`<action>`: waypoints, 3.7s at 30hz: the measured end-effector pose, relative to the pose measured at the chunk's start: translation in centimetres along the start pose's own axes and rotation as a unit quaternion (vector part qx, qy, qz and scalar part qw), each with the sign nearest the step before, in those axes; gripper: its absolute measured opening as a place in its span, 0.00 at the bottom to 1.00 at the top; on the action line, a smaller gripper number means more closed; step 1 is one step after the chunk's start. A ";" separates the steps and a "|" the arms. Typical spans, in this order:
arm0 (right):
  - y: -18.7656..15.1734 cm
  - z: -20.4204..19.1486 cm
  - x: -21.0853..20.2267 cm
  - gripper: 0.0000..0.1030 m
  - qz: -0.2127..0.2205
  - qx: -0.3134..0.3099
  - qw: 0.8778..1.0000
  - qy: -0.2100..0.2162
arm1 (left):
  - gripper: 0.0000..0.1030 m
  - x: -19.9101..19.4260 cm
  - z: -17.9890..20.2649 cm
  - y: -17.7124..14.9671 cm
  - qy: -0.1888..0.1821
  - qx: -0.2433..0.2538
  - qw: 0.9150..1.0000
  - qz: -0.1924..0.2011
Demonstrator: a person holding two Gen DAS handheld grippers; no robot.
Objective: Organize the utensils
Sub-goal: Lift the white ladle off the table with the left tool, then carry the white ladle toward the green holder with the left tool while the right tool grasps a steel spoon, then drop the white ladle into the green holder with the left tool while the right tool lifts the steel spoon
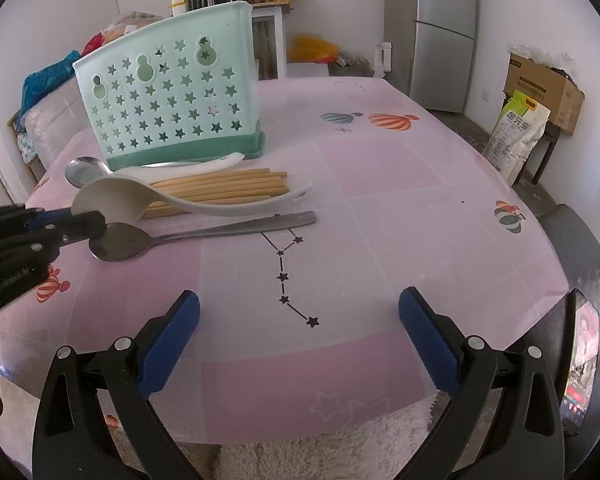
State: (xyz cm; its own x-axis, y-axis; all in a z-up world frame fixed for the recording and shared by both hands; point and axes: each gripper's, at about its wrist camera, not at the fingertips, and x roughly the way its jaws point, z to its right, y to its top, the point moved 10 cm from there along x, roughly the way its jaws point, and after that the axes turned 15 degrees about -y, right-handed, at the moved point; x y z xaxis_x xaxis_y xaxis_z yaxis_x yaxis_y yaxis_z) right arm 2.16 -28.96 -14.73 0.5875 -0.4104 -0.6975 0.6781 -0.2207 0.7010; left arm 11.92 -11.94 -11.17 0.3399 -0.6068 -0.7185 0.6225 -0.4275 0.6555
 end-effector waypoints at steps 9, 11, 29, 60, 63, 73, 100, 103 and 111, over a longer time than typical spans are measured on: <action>0.0 0.0 0.0 0.94 0.000 0.000 1.000 0.000 | 0.21 -0.3 -1.3 -0.5 -0.036 -0.091 0.995 0.026; 0.1 -0.1 0.0 0.94 0.001 0.001 1.000 0.000 | 0.21 -0.1 -1.0 -0.2 -0.034 -0.081 0.996 0.030; 0.3 -0.5 -1.9 0.94 0.036 -0.004 0.999 -0.012 | 0.02 -1.1 -2.0 1.8 -0.022 -0.126 0.987 0.098; 0.8 -14.7 -4.8 0.31 0.148 -0.270 0.951 0.029 | 0.01 -15.3 -3.7 5.9 0.033 -0.095 0.965 0.242; 1.1 -14.9 -4.2 0.22 0.138 -0.264 0.954 0.023 | 0.01 -15.7 -3.7 5.8 0.030 -0.096 0.964 0.246; 1.3 -13.9 -4.3 0.07 0.130 -0.242 0.961 0.030 | 0.01 -17.9 -2.8 6.7 0.036 -0.080 0.959 0.268; 9.5 -5.2 -10.8 0.02 0.160 -0.054 0.978 0.124 | 0.01 -17.8 -3.6 15.0 0.305 0.154 0.920 0.191; 9.5 -5.2 -10.9 0.02 0.162 -0.054 0.977 0.125 | 0.01 -16.2 -3.3 15.4 0.336 0.191 0.907 0.165; 9.5 -4.9 -10.9 0.02 0.164 -0.047 0.977 0.128 | 0.07 -11.7 -3.7 16.0 0.303 0.185 0.929 0.101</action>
State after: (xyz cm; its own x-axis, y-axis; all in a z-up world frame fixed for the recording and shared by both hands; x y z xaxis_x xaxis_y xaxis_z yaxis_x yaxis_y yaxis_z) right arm 4.38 -22.21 -1.20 0.8634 -0.2074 -0.4600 0.4651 -0.0265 0.8849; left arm 20.53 -9.14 6.89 0.8282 -0.2592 -0.4968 0.2549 -0.6152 0.7460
